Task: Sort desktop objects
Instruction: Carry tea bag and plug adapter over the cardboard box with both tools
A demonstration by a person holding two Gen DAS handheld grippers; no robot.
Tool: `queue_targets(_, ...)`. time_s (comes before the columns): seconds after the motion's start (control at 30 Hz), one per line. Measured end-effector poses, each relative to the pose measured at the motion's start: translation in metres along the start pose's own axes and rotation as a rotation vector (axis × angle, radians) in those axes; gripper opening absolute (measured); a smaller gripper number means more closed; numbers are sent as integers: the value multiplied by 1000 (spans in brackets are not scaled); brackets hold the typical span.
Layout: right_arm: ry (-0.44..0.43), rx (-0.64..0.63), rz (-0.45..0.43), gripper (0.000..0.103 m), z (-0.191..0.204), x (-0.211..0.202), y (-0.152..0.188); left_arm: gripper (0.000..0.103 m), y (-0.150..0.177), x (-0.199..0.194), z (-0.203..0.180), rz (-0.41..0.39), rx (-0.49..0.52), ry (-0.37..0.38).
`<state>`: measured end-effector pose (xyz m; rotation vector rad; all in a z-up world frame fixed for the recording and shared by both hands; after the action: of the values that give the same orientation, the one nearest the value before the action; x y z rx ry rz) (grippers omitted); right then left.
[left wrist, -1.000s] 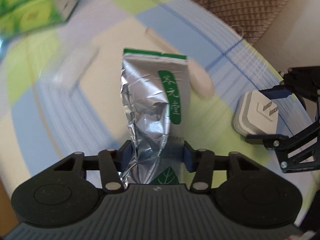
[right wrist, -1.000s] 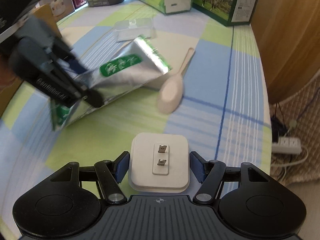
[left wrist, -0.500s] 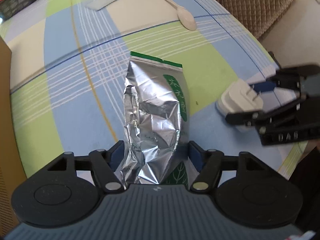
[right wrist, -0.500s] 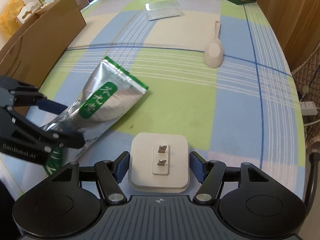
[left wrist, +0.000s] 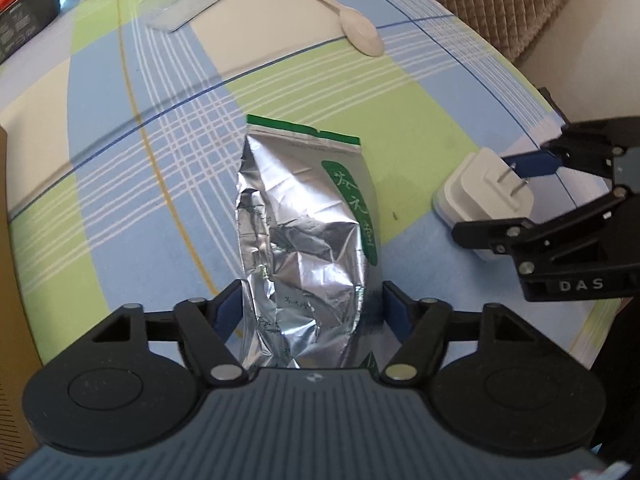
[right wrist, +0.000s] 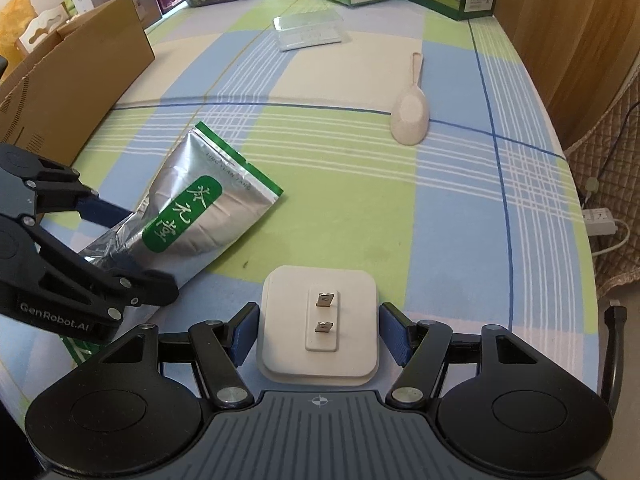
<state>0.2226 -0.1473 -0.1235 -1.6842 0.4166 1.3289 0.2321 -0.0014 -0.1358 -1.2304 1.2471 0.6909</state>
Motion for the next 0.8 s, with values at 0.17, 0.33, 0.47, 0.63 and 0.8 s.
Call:
queue_targets(0.17,1,19,-10,62,4,-7,4,41,1,-9,-5,12,-4,-13)
queue_targets(0.33,-6,27,-35,62,12,-25,4,40,11,-26,-3,-3,-51,-5)
queue_targets(0.47,-8,37,-52,62,18,-40,5,40,17,-51,-4,-27,-73,-8)
queue_targets(0.63,-8,37,-70,62,34,-62,8,40,25,-84,-6,-59,-89,-12)
queue_targets(0.8,8,14,-87,62,51,-82,9,40,36,-110,-7,-88,-105,-21)
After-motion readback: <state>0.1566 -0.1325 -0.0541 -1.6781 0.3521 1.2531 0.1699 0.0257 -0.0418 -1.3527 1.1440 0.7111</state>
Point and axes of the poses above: each gripper's, at about its wrist camera, not at the fingertips, and x roughly the way its jaws point, z to its left, y to its underside, the point moved 4 cm from there along x, roughly the way its jaws point, and after that the axes turned 9 degrees about -x, right-handed, at the moved point
